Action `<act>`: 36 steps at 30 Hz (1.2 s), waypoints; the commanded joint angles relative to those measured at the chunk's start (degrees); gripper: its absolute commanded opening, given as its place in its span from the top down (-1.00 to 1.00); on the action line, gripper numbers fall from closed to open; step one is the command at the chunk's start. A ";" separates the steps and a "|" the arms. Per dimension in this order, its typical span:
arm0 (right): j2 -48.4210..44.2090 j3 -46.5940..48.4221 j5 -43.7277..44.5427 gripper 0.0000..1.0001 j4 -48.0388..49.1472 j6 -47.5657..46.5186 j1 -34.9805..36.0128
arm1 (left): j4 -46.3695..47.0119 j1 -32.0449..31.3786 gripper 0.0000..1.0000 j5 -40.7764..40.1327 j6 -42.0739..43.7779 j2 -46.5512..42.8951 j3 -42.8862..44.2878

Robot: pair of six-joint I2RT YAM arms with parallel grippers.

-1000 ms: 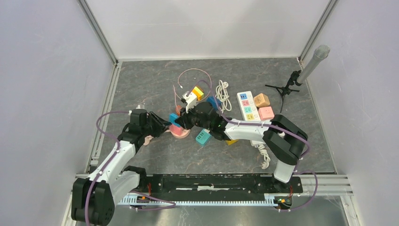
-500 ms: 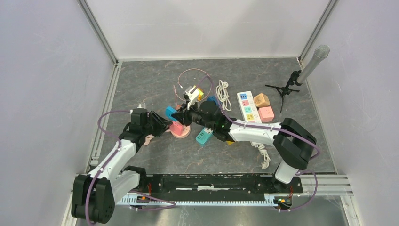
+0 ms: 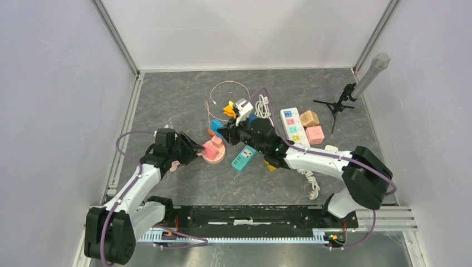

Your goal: Pull the plug off the socket

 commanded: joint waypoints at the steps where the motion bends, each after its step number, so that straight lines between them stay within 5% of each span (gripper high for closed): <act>1: -5.80 -3.88 -1.67 1.00 -5.63 0.09 -2.46 | -0.89 -0.20 -0.17 2.87 4.46 0.49 6.59; 15: -16.17 -18.36 -22.50 1.00 -21.95 -5.81 -3.71 | -7.05 -0.20 -0.41 -0.84 10.73 0.78 12.97; 23: -14.21 -21.02 -20.72 0.85 -25.52 -3.88 -3.72 | -8.01 -0.20 -0.50 -1.34 12.29 0.70 13.49; 26: -12.82 -20.13 -19.63 0.66 -28.19 -3.57 -3.82 | -8.43 -0.20 -0.54 -1.80 12.63 0.61 13.52; 33: -16.05 -18.69 -9.48 -0.34 -31.23 -2.88 -3.85 | -8.81 -0.20 -0.63 -2.53 12.82 0.53 13.39; 36: -17.16 -17.89 -7.71 -0.50 -30.74 -3.55 -3.83 | -9.21 -0.20 -0.70 -3.34 13.25 0.48 13.60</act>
